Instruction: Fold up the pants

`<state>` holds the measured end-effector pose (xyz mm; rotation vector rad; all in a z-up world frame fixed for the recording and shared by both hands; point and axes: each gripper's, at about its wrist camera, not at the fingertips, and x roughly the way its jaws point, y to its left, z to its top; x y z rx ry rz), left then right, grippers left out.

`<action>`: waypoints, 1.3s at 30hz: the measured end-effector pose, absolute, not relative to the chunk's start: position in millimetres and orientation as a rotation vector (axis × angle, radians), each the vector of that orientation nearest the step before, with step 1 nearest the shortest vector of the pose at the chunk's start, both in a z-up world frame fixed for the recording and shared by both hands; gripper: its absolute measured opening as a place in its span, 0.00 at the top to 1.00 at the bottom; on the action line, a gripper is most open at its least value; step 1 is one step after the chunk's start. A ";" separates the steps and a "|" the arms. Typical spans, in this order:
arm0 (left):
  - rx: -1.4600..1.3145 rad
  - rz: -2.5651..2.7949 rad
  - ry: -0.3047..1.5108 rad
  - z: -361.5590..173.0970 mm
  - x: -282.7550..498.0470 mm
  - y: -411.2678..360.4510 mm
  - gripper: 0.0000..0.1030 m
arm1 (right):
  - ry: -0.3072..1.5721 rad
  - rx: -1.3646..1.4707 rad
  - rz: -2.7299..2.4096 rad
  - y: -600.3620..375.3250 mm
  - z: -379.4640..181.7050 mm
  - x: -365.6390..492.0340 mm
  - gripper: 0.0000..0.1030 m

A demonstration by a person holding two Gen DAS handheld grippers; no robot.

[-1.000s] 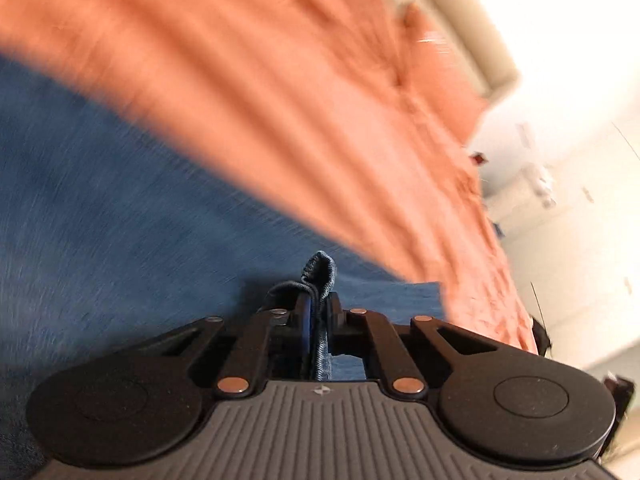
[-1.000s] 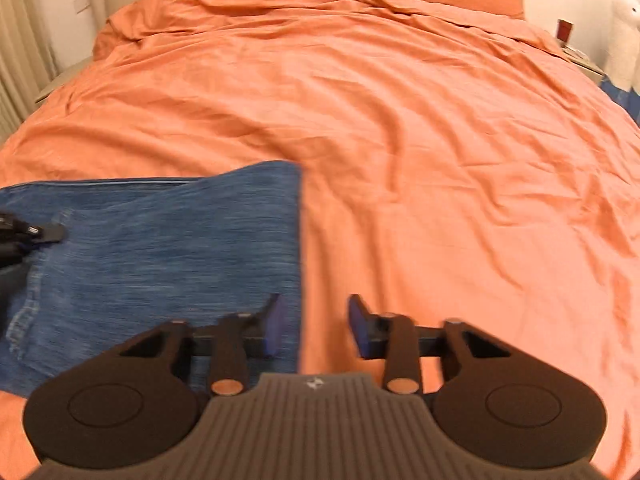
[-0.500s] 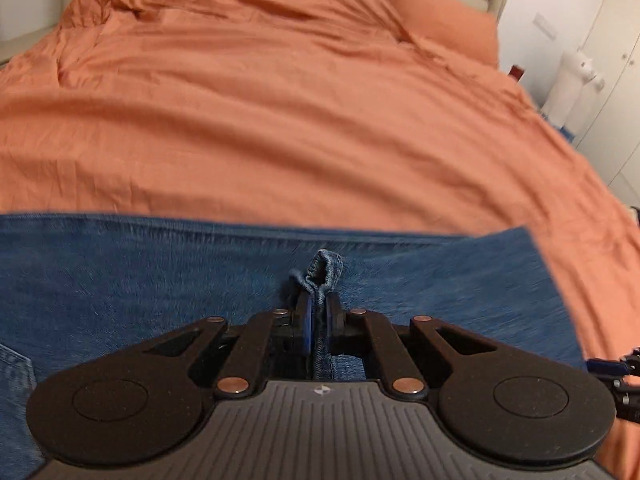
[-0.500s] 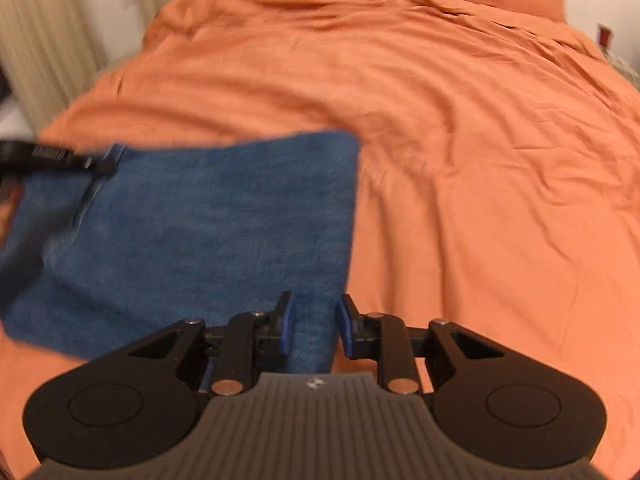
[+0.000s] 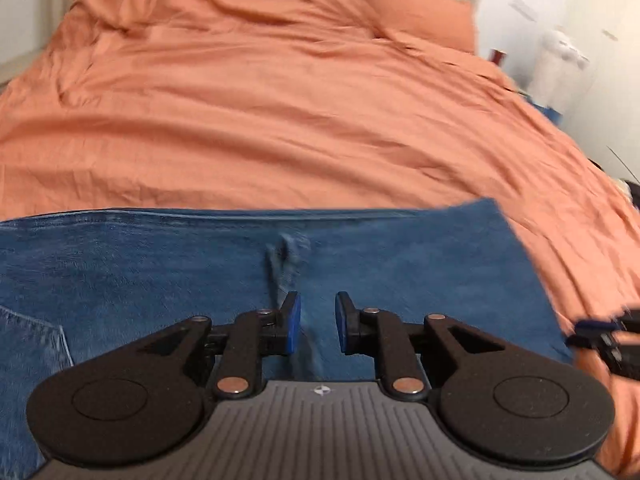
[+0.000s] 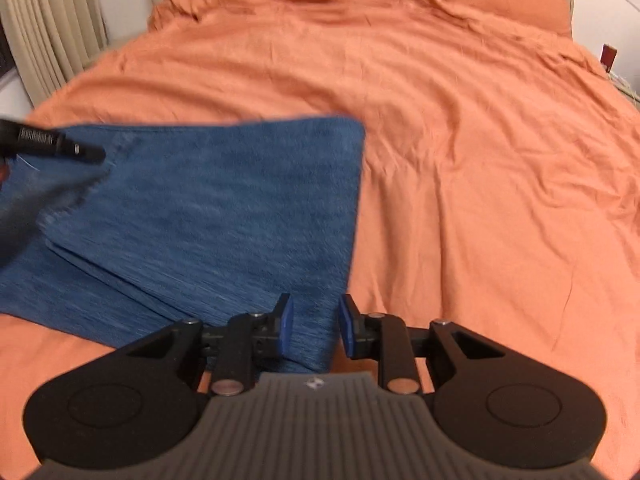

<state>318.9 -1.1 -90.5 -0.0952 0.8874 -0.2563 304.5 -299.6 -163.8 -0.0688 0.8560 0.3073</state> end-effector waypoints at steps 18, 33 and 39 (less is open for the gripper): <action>0.055 -0.219 1.050 -138.4 292.5 -37.2 0.95 | 0.952 -0.141 0.325 -271.0 -199.4 312.3 0.84; 0.052 -0.200 0.970 -62.2 266.0 47.0 0.62 | 0.927 -0.319 0.415 -246.2 -149.5 311.1 0.80; 0.094 -0.111 0.974 -45.4 254.6 123.4 0.51 | 0.880 -0.435 0.465 -214.1 -140.2 313.2 0.64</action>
